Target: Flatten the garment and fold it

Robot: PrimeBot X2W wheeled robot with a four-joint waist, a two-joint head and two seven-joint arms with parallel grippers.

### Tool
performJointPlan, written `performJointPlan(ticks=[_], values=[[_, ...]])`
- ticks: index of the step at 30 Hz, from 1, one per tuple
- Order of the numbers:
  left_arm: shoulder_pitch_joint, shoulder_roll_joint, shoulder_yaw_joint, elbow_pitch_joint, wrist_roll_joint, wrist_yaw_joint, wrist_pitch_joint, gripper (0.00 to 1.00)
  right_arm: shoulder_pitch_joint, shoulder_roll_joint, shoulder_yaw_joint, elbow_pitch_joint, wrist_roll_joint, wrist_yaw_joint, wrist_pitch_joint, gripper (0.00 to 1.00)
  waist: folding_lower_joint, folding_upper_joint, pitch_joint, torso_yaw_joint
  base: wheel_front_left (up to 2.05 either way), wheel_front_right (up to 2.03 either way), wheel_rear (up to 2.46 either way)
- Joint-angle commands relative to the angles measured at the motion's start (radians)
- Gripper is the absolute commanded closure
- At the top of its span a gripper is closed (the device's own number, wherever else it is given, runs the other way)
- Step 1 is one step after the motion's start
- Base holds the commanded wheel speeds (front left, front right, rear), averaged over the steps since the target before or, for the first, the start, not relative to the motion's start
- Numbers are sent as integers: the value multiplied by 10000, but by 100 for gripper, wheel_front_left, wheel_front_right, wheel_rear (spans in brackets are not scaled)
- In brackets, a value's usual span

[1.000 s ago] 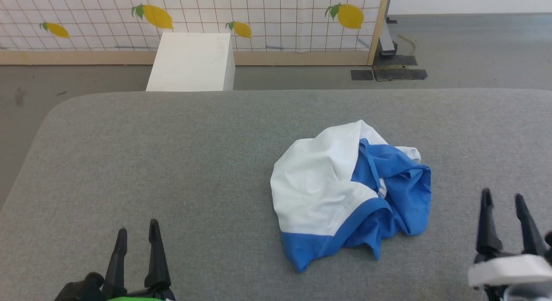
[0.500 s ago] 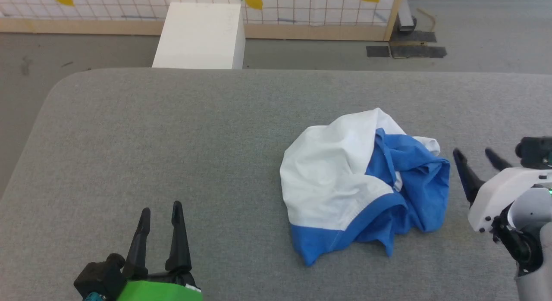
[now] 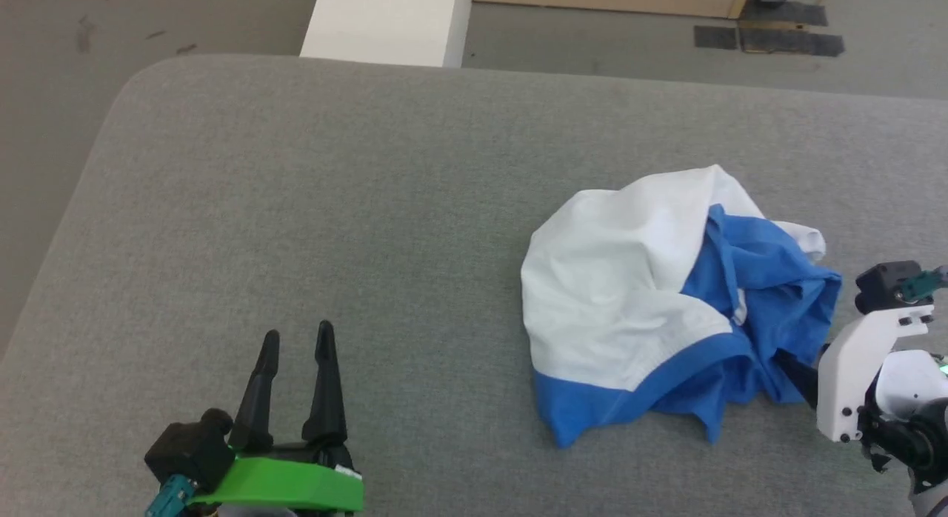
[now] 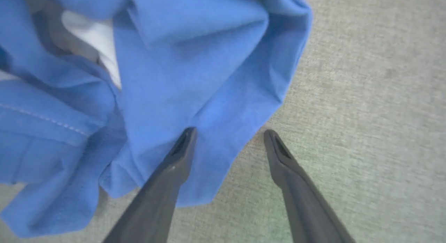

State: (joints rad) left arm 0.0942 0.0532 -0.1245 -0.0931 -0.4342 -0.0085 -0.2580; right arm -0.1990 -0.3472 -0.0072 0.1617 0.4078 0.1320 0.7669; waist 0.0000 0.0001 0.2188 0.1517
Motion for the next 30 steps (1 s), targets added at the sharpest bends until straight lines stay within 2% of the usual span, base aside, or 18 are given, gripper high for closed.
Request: performJointPlan(ticks=[1, 2, 3, 5, 10, 16, 22, 27, 30], values=[[-256, -29, -37, 52, -138, -68, -37, 0, 15, 52, 84, 184, -11, -13, 78, 0, 0, -1, 314, 279, 0, 0, 0], [-316, -29, -48, 72, -144, -71, -37, 0, -17, 58, 156, 287, -21, -13, 97, 0, 0, -1, 349, 305, 0, 0, 0], [-383, -29, -55, 90, -161, -67, -37, 0, -64, 3, 291, 378, -96, -13, 95, 37, 0, -1, 386, 328, 0, 0, 0], [-458, -29, -38, 104, -205, -43, -37, 0, -167, -83, 474, 514, -174, -13, 85, 100, 0, -1, 422, 317, 0, 0, 0], [-382, -29, 124, 222, -361, 43, -37, 0, -700, -398, 784, 591, -119, -13, 47, 100, 0, -1, 59, -86, 0, 0, 0], [-144, -30, 236, 277, -407, 53, -38, 0, -1316, -466, 168, 98, 336, -13, 27, 100, 0, -1, -742, -620, 0, 0, 0], [184, -30, 316, 170, -357, 116, -38, 0, -1164, -514, -2004, -537, 247, -13, -159, 100, 0, -1, -1066, -885, 0, 0, 0], [352, -30, 350, 184, -224, 84, -38, 0, 418, -711, -4379, -726, -469, -13, -362, 100, 0, -1, -900, -784, 0, 0, 0], [407, -30, 360, 229, -128, 62, -38, 0, 1535, -400, -5398, -699, -737, -13, -497, 100, 0, -1, -748, -707, 0, 0, 0]])
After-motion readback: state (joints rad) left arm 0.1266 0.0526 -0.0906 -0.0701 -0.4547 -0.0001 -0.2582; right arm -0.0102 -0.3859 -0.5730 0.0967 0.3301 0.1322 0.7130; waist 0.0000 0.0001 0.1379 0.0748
